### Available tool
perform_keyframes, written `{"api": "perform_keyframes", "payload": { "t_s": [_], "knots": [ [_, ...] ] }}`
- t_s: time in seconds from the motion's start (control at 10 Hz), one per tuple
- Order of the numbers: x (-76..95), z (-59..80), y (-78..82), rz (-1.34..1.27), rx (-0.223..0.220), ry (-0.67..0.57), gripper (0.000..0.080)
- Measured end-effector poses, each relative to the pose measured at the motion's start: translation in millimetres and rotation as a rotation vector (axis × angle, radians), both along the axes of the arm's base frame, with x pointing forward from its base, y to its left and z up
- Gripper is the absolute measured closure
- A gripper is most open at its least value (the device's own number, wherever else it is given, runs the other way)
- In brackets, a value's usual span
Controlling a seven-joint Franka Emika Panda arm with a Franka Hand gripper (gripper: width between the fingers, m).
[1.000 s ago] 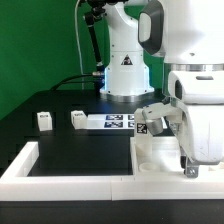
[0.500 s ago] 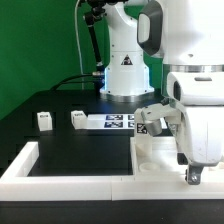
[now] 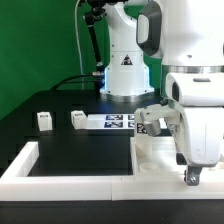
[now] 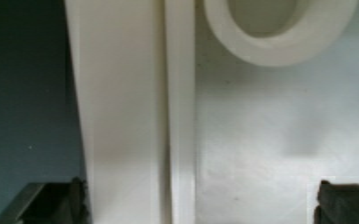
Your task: Assemble square table
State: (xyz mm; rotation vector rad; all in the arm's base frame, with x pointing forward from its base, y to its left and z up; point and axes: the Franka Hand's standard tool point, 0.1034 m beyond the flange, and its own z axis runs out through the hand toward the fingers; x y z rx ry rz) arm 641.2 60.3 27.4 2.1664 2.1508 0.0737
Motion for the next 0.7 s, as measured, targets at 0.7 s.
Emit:
{"api": "perform_keyframes", "payload": {
  "t_s": [0.7],
  "knots": [
    [-2.8,75.2,-46.1,-0.267,-0.037,0.011,0.015]
  ]
}}
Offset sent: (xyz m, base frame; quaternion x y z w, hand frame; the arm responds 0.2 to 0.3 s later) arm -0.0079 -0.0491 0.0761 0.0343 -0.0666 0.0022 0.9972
